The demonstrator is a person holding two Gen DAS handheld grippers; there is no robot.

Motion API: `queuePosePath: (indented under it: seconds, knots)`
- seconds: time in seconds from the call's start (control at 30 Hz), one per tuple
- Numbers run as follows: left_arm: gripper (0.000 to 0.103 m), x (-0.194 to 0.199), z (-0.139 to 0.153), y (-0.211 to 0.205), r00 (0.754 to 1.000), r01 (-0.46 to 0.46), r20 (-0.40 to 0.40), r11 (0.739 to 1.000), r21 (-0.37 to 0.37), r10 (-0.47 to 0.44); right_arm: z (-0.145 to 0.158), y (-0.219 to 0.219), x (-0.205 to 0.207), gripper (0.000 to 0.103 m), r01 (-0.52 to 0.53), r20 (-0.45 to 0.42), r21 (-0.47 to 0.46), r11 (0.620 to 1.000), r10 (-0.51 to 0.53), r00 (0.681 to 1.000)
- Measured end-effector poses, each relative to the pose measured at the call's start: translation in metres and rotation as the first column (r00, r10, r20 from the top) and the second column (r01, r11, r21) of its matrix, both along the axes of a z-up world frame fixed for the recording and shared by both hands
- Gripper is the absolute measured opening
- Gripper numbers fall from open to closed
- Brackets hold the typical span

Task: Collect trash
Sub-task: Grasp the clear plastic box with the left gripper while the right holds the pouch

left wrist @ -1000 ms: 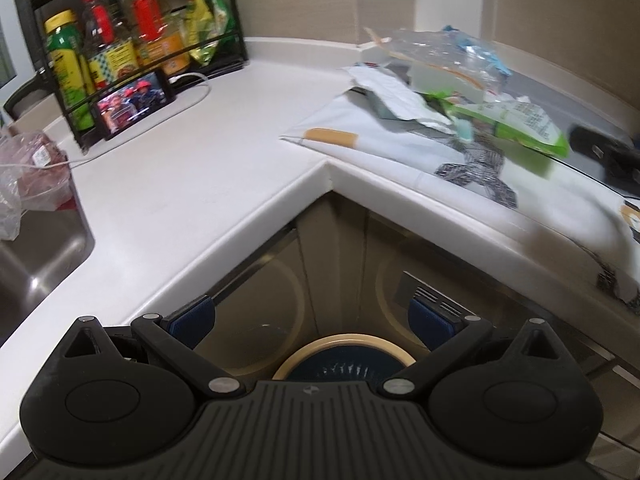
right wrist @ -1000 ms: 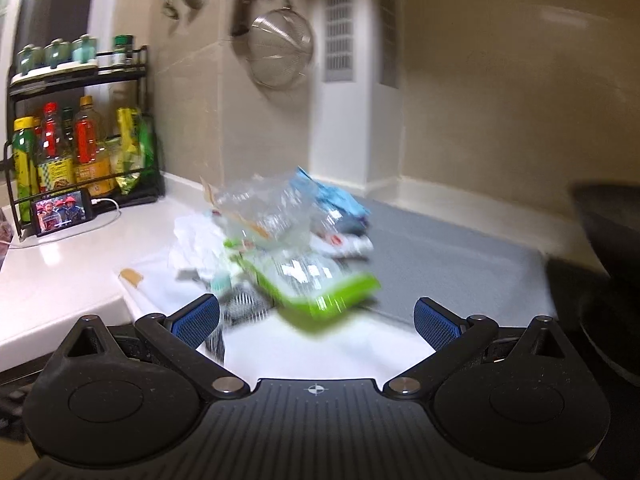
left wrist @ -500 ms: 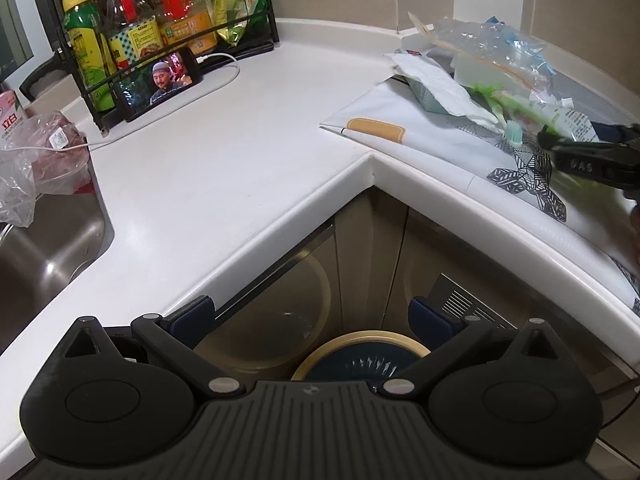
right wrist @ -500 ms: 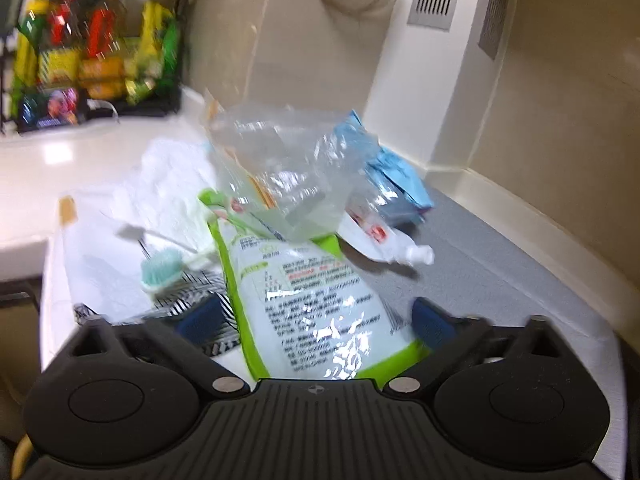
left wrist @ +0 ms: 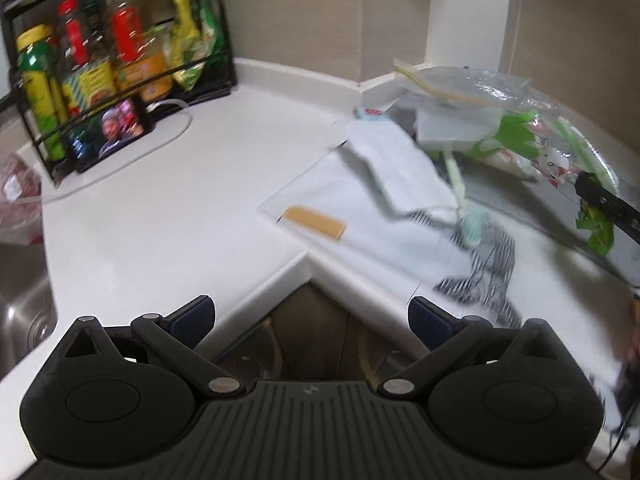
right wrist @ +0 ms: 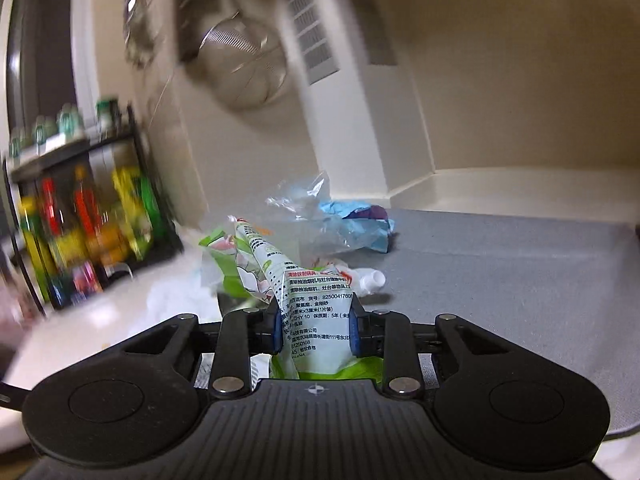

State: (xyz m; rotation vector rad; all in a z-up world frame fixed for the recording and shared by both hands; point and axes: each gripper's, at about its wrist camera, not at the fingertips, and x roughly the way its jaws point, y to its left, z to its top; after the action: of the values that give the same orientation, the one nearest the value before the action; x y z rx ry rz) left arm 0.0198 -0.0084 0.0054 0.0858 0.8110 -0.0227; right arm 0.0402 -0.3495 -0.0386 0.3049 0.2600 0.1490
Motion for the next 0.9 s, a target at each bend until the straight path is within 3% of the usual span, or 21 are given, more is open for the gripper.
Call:
queuePosePath:
  seconds: [0.13,0.27,0.37,0.5,0.7,0.9]
  knots:
    - [0.103,0.018,0.016,-0.019,0.998,0.024,0.057,0.999,-0.037,-0.022,0.011,-0.006,-0.016,0.031,-0.068,0.134,0.077,0.995,0.058,0.989]
    - [0.103,0.036,0.028,-0.040,0.992,0.047,0.115,0.999,-0.028,-0.043,0.015,-0.017,-0.025,0.032,-0.007,0.206,0.141,0.990,-0.022,0.978]
    - [0.103,0.053,0.029,-0.056,0.992,0.062,0.108,0.998,-0.022,-0.059,0.011,-0.030,-0.022,0.032,0.115,0.161,0.187,0.976,-0.146,0.976]
    - [0.103,0.081,0.025,-0.075,0.995,0.078,0.073,0.994,-0.071,-0.073,0.004,-0.046,-0.018,0.032,0.229,0.081,0.244,0.943,-0.255,0.964]
    - [0.103,0.134,0.010,-0.110,0.998,0.048,-0.023,0.991,-0.128,-0.051,-0.005,-0.046,-0.012,0.033,0.254,0.041,0.263,0.931,-0.274,0.961]
    - [0.103,0.178,-0.008,-0.134,0.996,0.011,-0.089,0.997,-0.075,-0.017,-0.003,-0.046,-0.004,0.033,0.251,0.021,0.276,0.928,-0.267,0.963]
